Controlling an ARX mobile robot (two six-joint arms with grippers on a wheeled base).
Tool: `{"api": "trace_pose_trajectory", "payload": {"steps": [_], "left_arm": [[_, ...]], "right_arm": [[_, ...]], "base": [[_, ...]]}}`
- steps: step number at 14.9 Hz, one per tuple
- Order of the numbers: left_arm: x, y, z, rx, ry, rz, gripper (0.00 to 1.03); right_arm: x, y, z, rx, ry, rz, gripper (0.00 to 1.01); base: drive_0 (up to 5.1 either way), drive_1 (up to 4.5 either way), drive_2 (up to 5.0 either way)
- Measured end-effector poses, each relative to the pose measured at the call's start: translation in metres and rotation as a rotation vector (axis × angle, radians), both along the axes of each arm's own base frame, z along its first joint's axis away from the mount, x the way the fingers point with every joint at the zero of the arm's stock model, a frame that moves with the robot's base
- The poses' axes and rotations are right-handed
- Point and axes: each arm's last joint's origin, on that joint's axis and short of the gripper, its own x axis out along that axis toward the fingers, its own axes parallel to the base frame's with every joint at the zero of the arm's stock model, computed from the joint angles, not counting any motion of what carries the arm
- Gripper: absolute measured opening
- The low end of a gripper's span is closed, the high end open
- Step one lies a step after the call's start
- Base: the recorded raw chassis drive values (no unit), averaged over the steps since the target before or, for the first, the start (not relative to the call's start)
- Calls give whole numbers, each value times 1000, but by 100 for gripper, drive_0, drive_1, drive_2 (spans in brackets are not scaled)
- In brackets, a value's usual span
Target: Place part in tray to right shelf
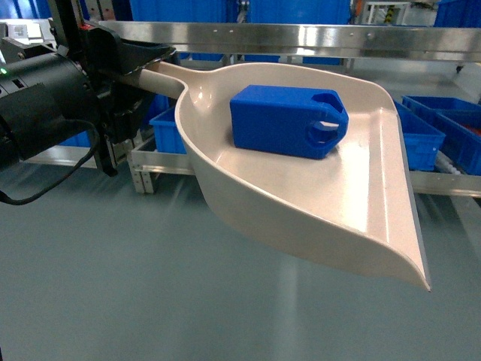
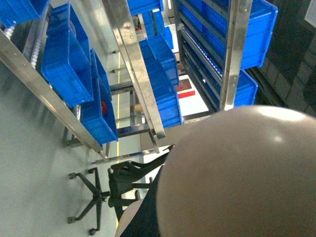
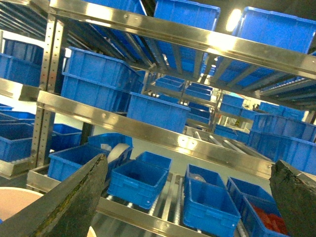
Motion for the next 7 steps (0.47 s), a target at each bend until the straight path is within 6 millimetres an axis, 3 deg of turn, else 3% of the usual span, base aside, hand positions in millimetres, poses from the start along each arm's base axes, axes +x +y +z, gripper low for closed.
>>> {"api": "trace_pose_trajectory", "payload": {"steps": [2, 7], "left_arm": [[0, -1, 0, 0, 0, -2, 14], [0, 1, 0, 0, 0, 6, 14]], "right_arm": [[0, 0, 0, 1, -2, 0, 98], [-1, 0, 1, 1, -5, 0, 98]], "base": [[-149, -149, -149], [-12, -12, -12]]}}
